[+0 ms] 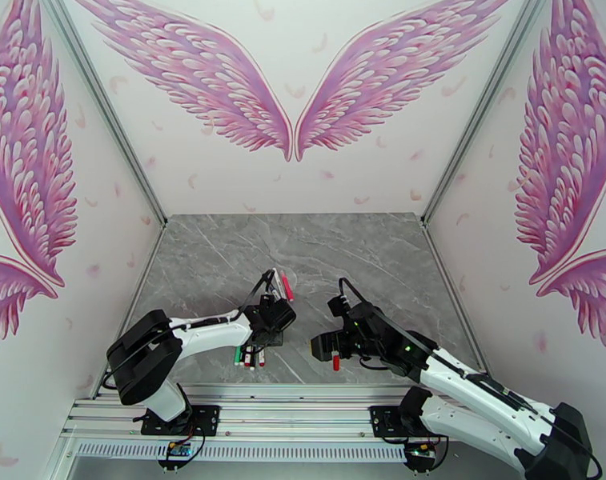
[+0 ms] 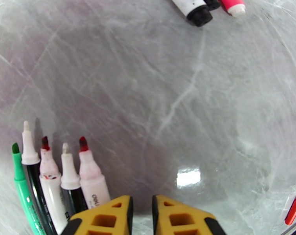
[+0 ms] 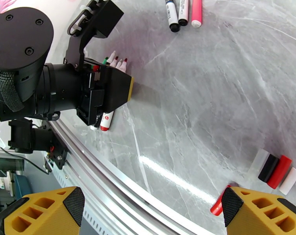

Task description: Open the pen caps

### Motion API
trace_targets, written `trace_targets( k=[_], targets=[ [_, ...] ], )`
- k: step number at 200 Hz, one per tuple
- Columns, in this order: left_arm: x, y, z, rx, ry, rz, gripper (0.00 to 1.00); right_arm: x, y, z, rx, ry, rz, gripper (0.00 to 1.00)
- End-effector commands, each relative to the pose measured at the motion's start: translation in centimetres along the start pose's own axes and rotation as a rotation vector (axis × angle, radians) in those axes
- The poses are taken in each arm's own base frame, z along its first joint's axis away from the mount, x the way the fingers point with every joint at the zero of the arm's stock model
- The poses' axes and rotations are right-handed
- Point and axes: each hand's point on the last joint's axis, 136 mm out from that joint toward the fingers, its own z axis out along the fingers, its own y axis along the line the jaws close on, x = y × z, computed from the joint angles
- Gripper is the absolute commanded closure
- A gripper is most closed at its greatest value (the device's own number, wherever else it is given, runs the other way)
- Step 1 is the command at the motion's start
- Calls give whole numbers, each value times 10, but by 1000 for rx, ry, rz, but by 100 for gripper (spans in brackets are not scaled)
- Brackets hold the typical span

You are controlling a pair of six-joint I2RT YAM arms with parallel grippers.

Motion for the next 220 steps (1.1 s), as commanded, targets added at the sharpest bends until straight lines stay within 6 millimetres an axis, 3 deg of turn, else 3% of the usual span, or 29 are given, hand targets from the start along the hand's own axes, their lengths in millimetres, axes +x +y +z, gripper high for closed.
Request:
trace_targets(
  k=[1, 67, 108, 167, 220],
  targets=[
    [-5, 5, -8, -14, -15, 14, 77, 2, -5, 2, 19, -1, 9, 1],
    [7, 13, -5, -42, 33, 36, 77, 3, -6, 2, 22, -2, 14, 1],
    [4, 14, -9, -47, 24, 39, 78, 2, -6, 2, 23, -1, 11, 1],
    [-26, -14, -27, 81, -22, 8, 74, -2, -3, -2, 22, -10, -4, 1],
    [-60, -15, -35, 145, -70, -63, 70, -6, -3, -3, 28, -25, -14, 1]
  ],
)
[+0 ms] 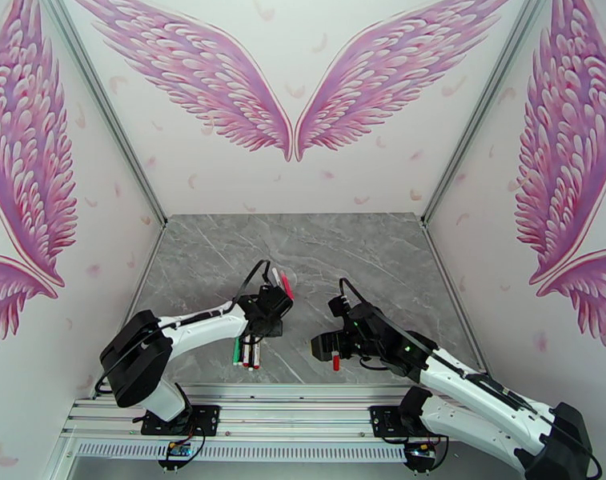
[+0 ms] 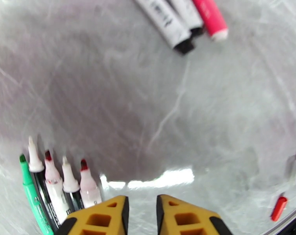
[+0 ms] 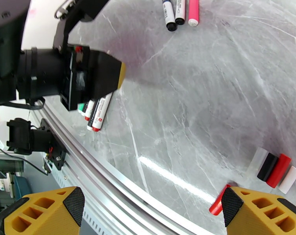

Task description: Open the pen caps

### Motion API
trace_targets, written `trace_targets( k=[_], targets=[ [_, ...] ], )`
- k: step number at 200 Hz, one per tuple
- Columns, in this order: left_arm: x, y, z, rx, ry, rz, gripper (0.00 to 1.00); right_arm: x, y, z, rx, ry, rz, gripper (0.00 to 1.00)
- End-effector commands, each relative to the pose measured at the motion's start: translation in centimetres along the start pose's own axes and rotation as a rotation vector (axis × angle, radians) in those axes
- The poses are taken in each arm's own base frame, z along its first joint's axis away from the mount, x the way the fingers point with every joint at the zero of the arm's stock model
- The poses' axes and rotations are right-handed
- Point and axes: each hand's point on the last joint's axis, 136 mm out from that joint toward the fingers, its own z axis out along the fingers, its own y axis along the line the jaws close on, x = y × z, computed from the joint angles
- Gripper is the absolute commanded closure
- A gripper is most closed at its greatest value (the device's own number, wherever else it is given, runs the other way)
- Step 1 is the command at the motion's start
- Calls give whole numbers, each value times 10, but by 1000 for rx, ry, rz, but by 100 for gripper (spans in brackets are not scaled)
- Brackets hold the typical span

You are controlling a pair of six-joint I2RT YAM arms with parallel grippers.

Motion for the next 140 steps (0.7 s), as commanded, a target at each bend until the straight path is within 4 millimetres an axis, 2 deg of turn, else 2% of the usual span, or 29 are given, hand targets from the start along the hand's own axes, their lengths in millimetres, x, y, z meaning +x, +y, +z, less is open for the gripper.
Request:
trace_targets(
  k=[1, 53, 88, 140],
  targets=[
    [-26, -10, -13, 77, -55, -33, 70, -6, -1, -3, 19, -24, -17, 1],
    [-55, -14, -4, 112, -113, -107, 62, -15, -4, -6, 22, -109, 17, 1],
    [-75, -19, 3, 133, -148, -161, 60, -17, -9, -8, 29, -148, 40, 1],
    [-99, -14, 18, 93, -158, -209, 58, -18, -8, -10, 27, -153, 34, 1]
  ],
)
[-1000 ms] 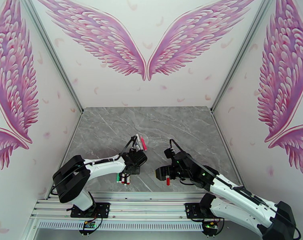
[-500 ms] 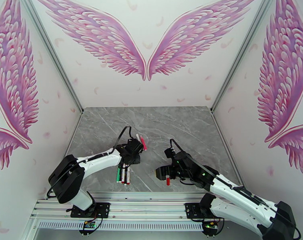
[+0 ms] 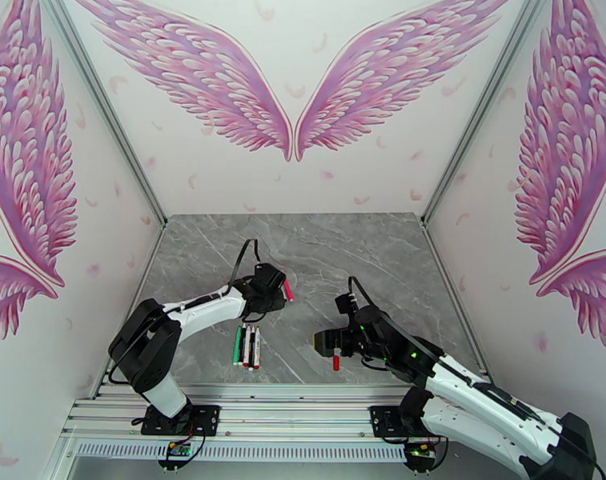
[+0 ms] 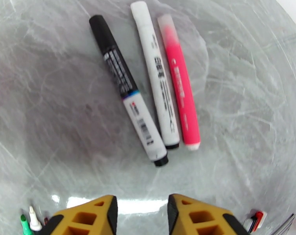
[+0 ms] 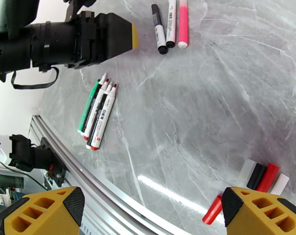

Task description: Open the pen caps

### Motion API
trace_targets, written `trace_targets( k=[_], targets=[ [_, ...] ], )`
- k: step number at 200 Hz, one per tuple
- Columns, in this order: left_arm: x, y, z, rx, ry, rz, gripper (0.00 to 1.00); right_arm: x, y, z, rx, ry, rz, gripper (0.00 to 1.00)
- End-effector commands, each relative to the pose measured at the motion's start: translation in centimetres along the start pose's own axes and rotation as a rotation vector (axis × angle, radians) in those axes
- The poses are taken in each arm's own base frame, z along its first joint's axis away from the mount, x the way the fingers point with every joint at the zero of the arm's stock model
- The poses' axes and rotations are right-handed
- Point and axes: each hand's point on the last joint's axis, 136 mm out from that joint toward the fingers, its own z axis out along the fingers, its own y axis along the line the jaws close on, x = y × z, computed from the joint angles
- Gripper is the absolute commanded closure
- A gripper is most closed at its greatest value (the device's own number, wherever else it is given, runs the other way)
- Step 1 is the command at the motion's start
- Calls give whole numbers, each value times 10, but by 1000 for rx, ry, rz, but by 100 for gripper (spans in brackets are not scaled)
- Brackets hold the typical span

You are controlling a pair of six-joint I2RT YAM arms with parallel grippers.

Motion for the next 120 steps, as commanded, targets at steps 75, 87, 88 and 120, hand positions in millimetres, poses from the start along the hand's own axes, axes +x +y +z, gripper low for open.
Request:
trace_targets(
  k=[75, 87, 88, 120],
  targets=[
    [-31, -5, 37, -55, -9, -40, 61, -2, -5, -6, 19, -32, 5, 1],
    [-32, -3, 41, -64, -6, -46, 62, -2, -5, -7, 21, -33, 2, 1],
    [-32, -3, 41, -64, -7, -47, 62, -1, -5, -7, 20, -32, 2, 1],
    [-33, 4, 46, -86, -5, -53, 64, 0, -8, -9, 36, -24, -4, 1]
  ],
)
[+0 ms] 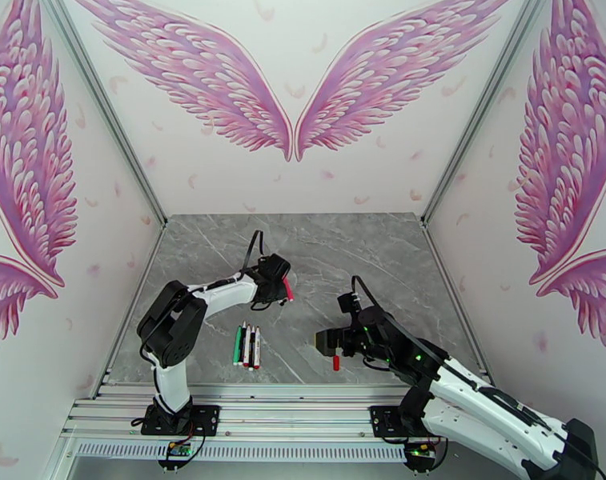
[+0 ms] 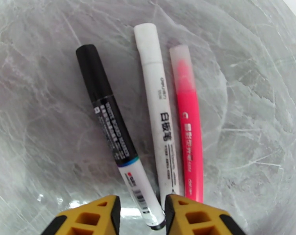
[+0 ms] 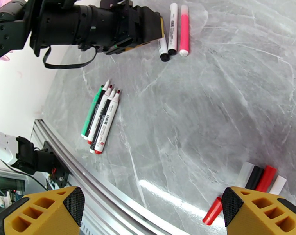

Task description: Open the pen caps

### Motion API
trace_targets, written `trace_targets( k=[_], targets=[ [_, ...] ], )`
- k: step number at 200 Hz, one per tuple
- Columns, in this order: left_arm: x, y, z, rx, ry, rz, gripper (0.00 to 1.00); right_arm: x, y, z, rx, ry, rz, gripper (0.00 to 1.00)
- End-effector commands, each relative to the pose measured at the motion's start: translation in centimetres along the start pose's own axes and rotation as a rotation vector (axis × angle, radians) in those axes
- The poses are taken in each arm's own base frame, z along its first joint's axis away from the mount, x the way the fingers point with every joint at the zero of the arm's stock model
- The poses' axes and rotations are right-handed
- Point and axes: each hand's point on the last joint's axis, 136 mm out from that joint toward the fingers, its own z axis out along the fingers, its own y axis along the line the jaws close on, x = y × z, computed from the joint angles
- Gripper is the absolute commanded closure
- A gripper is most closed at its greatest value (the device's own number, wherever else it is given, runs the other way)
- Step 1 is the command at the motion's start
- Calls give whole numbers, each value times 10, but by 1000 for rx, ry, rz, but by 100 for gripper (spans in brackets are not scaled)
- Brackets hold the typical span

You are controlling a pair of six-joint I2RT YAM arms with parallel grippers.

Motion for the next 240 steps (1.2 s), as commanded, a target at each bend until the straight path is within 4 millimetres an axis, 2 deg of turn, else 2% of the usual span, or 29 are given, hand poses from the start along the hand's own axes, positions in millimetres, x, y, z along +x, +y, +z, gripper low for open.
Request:
trace_targets(
  k=[1, 37, 90, 164, 199, 240],
  targets=[
    [-10, 2, 3, -24, -17, -15, 64, 5, -9, -2, 41, 8, -1, 1],
    [-6, 15, 12, -38, -7, -40, 63, 4, -9, 0, 37, -3, 6, 1],
    [-5, 21, 20, -35, 15, -52, 63, 6, -11, 1, 39, -1, 9, 1],
    [-9, 14, 26, -13, 27, -52, 60, 9, -14, 3, 45, 3, 12, 1],
    [-10, 14, 30, -27, 37, -46, 62, 9, -14, 3, 47, 4, 12, 1],
    [-7, 25, 28, -55, 42, -47, 67, 11, -15, 4, 49, 10, 15, 1]
  ],
)
